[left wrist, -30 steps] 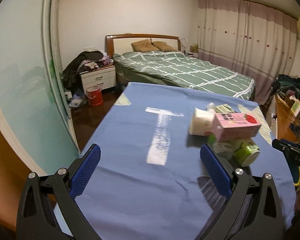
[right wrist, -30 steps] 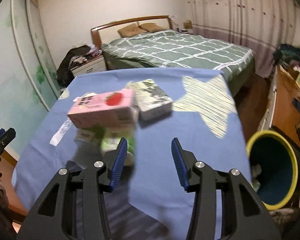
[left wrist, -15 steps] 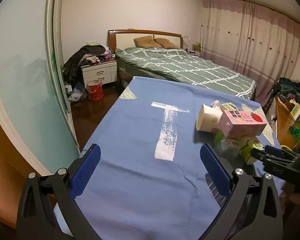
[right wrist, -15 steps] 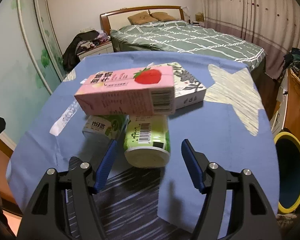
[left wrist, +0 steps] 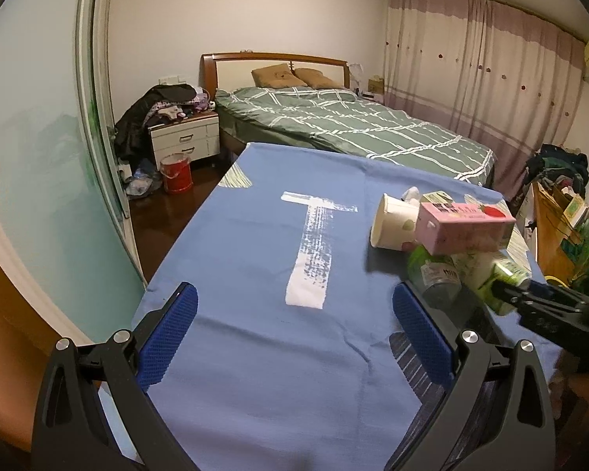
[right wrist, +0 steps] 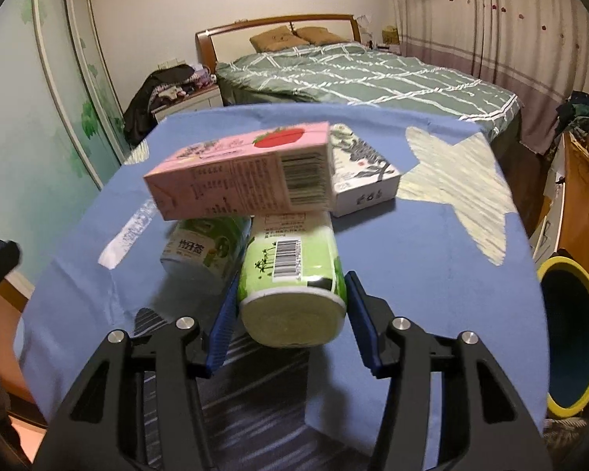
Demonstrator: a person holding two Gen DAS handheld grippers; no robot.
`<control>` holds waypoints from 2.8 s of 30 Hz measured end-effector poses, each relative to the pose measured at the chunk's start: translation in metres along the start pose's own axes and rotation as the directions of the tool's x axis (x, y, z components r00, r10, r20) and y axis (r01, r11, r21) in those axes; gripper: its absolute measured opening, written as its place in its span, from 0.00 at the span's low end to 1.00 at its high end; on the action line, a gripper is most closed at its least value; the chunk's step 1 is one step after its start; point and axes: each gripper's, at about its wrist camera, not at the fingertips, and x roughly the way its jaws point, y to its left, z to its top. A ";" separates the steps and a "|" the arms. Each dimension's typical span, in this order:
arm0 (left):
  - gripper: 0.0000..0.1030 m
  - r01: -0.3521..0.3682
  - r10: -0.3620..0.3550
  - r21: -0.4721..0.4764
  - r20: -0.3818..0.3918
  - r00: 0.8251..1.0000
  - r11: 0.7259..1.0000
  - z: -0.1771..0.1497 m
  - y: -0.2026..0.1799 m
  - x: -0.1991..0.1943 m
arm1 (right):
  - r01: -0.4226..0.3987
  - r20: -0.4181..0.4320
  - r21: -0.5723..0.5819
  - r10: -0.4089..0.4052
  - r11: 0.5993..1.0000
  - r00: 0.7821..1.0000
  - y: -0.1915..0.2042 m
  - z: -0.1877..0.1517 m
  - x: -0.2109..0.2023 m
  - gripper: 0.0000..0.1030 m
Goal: Collect trash
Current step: 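Grasp the green-labelled bottle with the right gripper and lift it, then carry the green bottle over the bin and open the right gripper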
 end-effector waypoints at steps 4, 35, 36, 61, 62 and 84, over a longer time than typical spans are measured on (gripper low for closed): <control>0.95 0.003 -0.003 0.006 0.001 1.000 1.000 -0.002 -0.003 0.000 | -0.012 0.026 0.008 0.011 1.000 1.000 -0.005 0.000 -0.020 0.49; 0.95 0.035 -0.033 0.054 -0.030 0.999 0.998 -0.009 -0.025 0.008 | -0.051 0.156 0.113 0.033 0.992 0.987 -0.045 0.004 -0.096 0.48; 0.95 0.036 -0.035 0.056 -0.031 0.999 0.998 -0.009 -0.027 0.008 | -0.048 0.158 0.115 0.029 0.992 0.987 -0.046 0.004 -0.098 0.48; 0.95 0.059 -0.053 0.112 -0.049 0.997 0.992 -0.013 -0.054 0.012 | -0.012 0.197 0.197 -0.027 0.980 0.980 -0.085 -0.001 -0.106 0.48; 0.95 0.059 -0.054 0.115 -0.051 0.997 0.992 -0.013 -0.055 0.013 | 0.000 0.202 0.207 -0.043 0.978 0.979 -0.091 -0.001 -0.109 0.48; 0.95 0.145 -0.123 0.194 -0.124 0.985 0.970 -0.014 -0.110 0.039 | 0.443 0.027 0.468 -0.513 0.765 0.858 -0.277 -0.033 -0.094 0.61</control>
